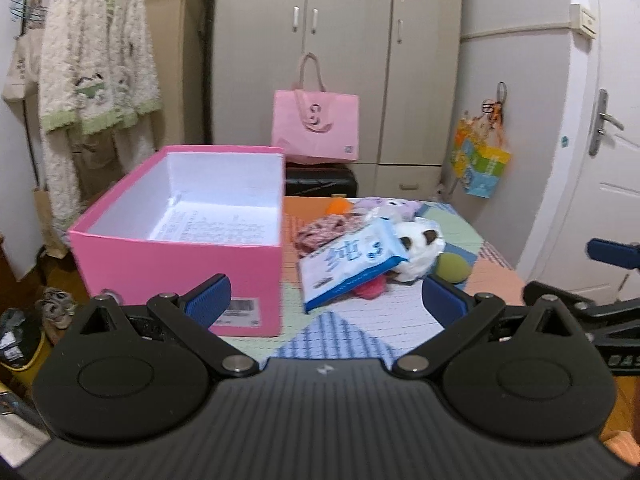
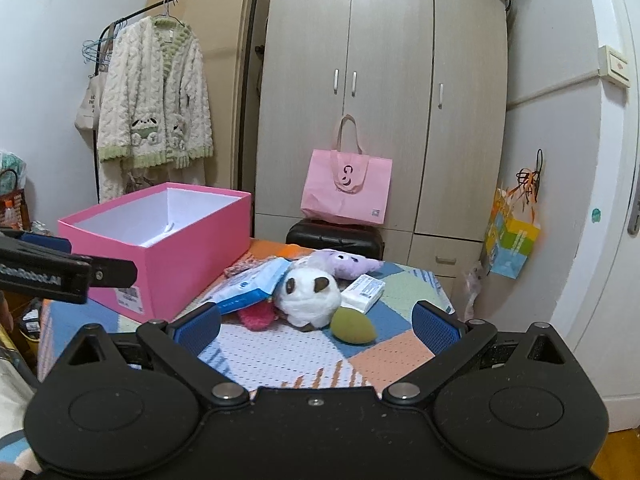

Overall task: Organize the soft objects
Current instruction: 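Close the left tool on the pink pom-pom while the right tool reaches the green sponge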

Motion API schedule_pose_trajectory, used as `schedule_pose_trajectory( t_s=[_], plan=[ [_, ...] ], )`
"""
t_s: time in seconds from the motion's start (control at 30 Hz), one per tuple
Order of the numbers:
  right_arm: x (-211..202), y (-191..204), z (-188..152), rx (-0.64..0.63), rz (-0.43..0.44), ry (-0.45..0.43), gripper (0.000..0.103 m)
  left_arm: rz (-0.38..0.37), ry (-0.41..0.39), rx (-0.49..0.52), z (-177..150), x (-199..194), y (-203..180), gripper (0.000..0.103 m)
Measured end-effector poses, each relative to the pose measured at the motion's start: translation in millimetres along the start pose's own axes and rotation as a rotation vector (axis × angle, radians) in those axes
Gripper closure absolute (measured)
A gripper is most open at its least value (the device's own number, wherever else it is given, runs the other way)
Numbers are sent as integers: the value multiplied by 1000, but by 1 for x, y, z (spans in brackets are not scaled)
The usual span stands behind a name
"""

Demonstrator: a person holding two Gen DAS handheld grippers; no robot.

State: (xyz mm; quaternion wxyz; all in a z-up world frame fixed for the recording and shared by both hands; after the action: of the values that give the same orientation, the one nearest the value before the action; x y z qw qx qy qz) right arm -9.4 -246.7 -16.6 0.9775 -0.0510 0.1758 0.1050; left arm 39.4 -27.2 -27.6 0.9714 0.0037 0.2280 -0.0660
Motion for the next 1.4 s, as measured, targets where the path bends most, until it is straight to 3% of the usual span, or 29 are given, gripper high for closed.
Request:
schedule_pose_trajectory(
  t_s=[0.27,0.4,0.57,0.7,0.97,1.13,1.4],
  plan=[
    [25,-19,-9,-12,9,9,0,-136,49,19,-5,32,-23,3],
    [39,-31,-15,-11,33,22,0,-156,39,26,-13,49,-34,3],
    [54,-64,-24,82,72,28,0,-177,25,21,-24,75,-43,9],
    [70,-89,-31,173,108,31,0,-201,60,10,-34,96,-53,16],
    [114,-102,-40,202,154,108,0,-72,75,12,-45,138,-74,28],
    [135,-107,-40,231,206,144,0,21,40,7,-45,151,-80,29],
    [164,-103,-40,244,265,191,3,110,41,-113,-40,166,-71,31]
  ],
)
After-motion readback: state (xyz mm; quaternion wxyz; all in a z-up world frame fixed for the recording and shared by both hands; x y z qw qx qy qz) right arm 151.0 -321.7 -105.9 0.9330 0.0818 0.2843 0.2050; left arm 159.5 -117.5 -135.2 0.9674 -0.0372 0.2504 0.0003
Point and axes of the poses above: each gripper's, at about its wrist camera, not at the fingertips, and x roughly the way its jaws point, y to its left, z to its top, the point moved 2 cm from there along x, roughly the way its jaws point, and after that the axes turned 7 degrees about z, right-handed, at the moved point
